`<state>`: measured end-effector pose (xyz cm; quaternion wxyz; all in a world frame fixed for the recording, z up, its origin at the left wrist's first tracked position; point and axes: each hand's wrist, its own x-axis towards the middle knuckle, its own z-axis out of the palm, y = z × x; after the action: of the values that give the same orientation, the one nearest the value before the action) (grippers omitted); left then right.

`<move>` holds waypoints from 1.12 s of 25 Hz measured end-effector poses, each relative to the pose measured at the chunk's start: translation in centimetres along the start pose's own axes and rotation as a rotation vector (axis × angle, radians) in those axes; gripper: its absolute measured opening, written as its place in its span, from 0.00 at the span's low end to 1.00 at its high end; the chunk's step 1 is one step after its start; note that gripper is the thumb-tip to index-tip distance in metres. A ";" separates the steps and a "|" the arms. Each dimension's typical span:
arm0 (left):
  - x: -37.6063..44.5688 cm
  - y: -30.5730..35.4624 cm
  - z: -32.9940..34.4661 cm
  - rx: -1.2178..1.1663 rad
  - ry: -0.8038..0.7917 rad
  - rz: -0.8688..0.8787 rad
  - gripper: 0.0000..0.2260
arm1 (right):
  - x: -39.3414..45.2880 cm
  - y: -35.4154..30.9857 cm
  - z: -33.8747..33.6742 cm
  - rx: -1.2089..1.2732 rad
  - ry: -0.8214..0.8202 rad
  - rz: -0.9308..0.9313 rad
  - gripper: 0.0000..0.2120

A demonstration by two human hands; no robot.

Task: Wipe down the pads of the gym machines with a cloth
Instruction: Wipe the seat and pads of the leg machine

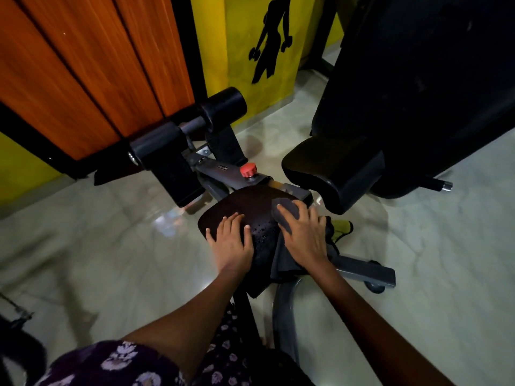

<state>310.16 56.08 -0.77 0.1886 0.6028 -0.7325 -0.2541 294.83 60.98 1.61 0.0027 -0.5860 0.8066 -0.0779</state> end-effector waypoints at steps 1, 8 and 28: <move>-0.1 -0.1 0.0 -0.014 0.006 0.007 0.25 | -0.6 0.5 0.2 -0.009 -0.005 -0.095 0.24; -0.4 -0.4 0.0 -0.103 0.060 0.084 0.23 | 2.3 2.7 -0.7 -0.005 -0.061 0.016 0.20; -0.5 -0.1 -0.4 -0.157 0.074 0.069 0.18 | 6.3 0.4 -3.6 -0.192 -0.340 -0.245 0.18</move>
<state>310.56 56.51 -0.46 0.2708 0.5696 -0.7231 -0.2816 292.10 55.60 5.66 0.0735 -0.6818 0.7211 0.0994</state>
